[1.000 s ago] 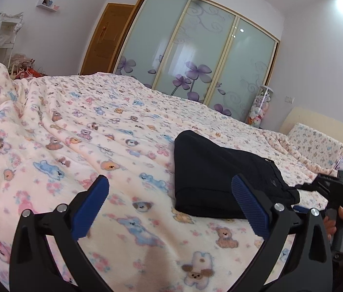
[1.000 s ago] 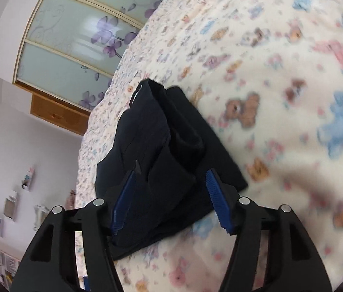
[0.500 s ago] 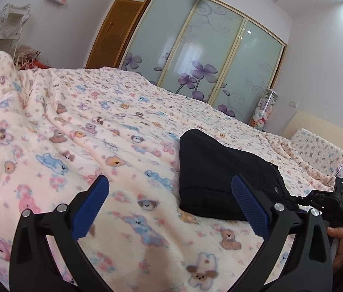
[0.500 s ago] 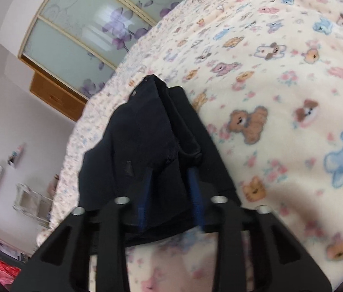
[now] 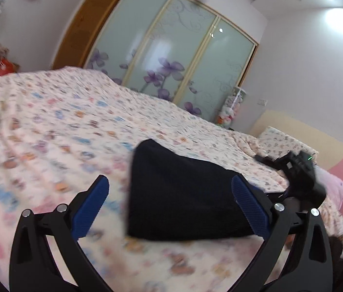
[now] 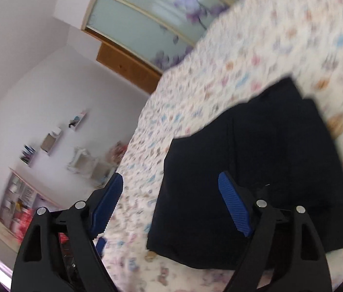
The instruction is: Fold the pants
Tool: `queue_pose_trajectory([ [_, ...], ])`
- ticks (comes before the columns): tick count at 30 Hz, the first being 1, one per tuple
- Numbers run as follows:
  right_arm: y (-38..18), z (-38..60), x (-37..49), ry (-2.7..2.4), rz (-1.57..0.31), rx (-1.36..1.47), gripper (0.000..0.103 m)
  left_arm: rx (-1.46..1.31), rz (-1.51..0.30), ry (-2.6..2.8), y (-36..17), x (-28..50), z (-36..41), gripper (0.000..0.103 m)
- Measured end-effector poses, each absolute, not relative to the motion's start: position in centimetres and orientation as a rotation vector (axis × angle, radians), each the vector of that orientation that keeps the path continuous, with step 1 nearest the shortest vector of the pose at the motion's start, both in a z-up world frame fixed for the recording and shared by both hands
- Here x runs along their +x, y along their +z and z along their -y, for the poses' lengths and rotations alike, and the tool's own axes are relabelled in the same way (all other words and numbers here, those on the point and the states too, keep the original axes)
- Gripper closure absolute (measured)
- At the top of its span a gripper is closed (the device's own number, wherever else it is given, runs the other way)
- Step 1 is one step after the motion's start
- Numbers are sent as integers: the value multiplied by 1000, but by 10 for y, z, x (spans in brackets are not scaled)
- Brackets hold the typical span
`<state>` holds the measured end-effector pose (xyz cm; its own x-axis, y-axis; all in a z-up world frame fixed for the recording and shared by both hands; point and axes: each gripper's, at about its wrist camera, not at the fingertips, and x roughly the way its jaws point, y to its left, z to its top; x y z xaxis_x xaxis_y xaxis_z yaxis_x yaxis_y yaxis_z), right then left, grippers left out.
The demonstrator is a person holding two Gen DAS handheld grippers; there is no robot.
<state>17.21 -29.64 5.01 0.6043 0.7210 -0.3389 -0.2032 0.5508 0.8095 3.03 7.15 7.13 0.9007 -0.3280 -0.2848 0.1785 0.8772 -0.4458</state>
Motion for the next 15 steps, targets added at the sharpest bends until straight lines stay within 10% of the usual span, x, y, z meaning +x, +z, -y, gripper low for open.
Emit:
queue_pose_trajectory([
  [15, 27, 310, 207, 391, -779, 625, 17, -410, -811, -247, 17, 172, -7, 2],
])
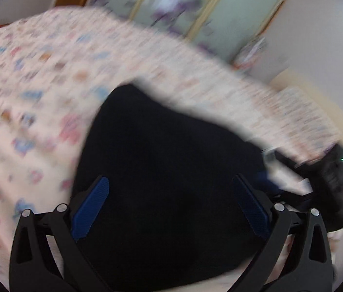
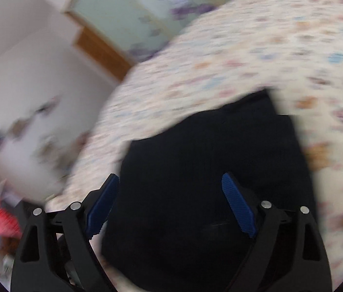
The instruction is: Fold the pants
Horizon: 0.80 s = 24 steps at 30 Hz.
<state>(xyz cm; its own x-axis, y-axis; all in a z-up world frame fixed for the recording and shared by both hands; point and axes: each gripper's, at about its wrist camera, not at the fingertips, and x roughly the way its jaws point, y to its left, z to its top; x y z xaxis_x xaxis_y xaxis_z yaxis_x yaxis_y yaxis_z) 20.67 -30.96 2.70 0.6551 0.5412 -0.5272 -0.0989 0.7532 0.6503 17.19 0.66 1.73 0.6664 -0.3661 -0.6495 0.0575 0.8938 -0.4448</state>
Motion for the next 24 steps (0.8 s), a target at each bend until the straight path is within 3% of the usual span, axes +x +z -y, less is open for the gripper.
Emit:
queue_pose_trajectory([
  [2, 7, 322, 212, 417, -778, 696, 23, -463, -826, -289, -5, 173, -15, 3],
  [10, 4, 328, 209, 433, -729, 720, 24, -494, -741, -317, -10, 156, -27, 6],
  [12, 10, 335, 199, 462, -707, 762, 22, -435, -730, -272, 2, 149, -21, 2],
  [19, 27, 340, 143, 708, -606, 804, 11, -165, -619, -264, 30, 111, 24, 2],
  [24, -9, 348, 139, 665, -691, 840, 12, -42, -770, -209, 1, 126, 42, 2],
])
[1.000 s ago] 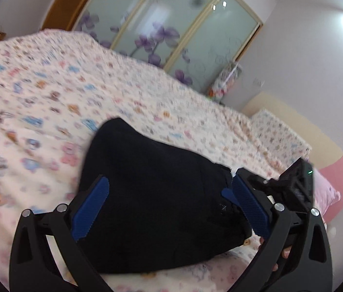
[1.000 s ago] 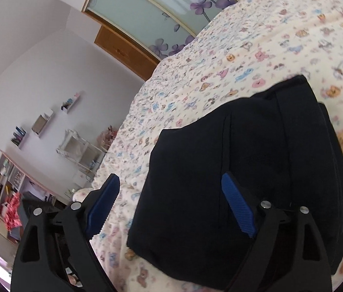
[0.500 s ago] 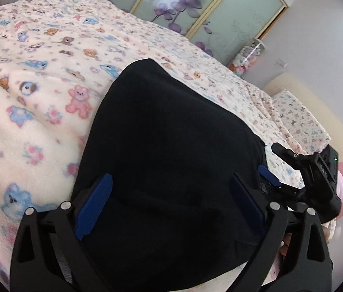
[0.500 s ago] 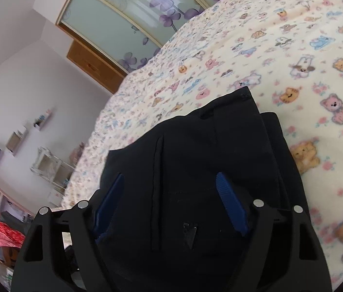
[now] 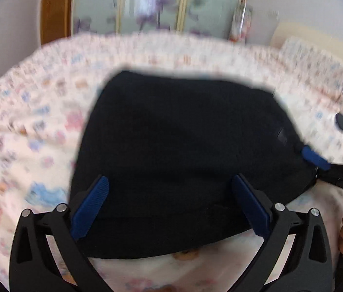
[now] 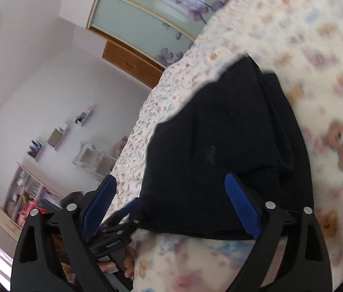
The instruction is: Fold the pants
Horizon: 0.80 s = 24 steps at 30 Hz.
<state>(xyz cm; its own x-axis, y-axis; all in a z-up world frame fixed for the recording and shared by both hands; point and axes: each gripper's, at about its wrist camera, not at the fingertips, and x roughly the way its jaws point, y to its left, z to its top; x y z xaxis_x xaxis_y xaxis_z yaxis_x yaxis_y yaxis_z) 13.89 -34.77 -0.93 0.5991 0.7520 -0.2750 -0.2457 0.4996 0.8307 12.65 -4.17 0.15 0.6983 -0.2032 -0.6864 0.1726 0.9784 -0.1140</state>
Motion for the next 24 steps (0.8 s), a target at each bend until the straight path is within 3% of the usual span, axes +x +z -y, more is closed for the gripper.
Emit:
queue_pose_trajectory([
  [10, 20, 333, 127, 703, -622, 771, 8, -31, -749, -201, 1, 121, 41, 2],
  [16, -9, 336, 142, 652, -684, 806, 6, -19, -744, -198, -1, 121, 44, 2],
  [24, 41, 376, 139, 620, -564, 771, 6, -196, -690, -263, 19, 107, 5, 2],
])
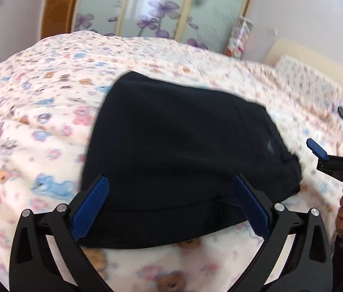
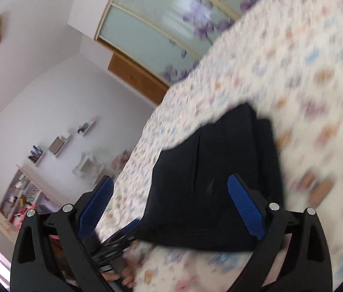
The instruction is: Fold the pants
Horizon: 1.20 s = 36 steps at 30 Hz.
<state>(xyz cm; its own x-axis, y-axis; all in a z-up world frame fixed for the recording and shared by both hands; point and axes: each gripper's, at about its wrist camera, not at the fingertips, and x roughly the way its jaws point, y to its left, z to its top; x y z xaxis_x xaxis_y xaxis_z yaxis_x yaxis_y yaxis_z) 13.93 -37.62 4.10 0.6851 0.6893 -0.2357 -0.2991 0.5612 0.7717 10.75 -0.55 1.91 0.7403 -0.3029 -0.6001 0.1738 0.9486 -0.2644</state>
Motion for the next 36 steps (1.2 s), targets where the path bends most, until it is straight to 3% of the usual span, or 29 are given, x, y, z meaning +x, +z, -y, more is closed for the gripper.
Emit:
queue_pose_trajectory([
  [7, 60, 345, 199, 716, -644, 723, 5, -239, -631, -326, 44, 115, 10, 2],
  [12, 47, 329, 257, 677, -760, 774, 5, -196, -707, -303, 30, 135, 30, 2],
  [15, 0, 339, 289, 571, -895, 815, 13, -162, -793, -268, 0, 142, 32, 2],
  [16, -13, 347, 292, 565, -889, 865, 22, -148, -767, -269, -1, 139, 33, 2],
  [18, -15, 355, 288, 576, -874, 905, 22, -143, -765, -263, 0, 138, 33, 2],
  [21, -4, 358, 274, 609, -871, 878, 17, -204, -756, -283, 3, 134, 22, 2],
  [22, 4, 362, 263, 628, -857, 861, 7, -252, -747, -292, 8, 130, 12, 2],
  [23, 11, 367, 256, 651, -839, 838, 5, -280, -742, -300, 11, 128, 5, 2],
  [28, 30, 397, 226, 694, -825, 730, 1, -320, -752, -224, 30, 126, -37, 2],
  [36, -18, 395, 230, 661, -937, 717, 1, -405, -828, -144, 28, 136, -79, 2],
])
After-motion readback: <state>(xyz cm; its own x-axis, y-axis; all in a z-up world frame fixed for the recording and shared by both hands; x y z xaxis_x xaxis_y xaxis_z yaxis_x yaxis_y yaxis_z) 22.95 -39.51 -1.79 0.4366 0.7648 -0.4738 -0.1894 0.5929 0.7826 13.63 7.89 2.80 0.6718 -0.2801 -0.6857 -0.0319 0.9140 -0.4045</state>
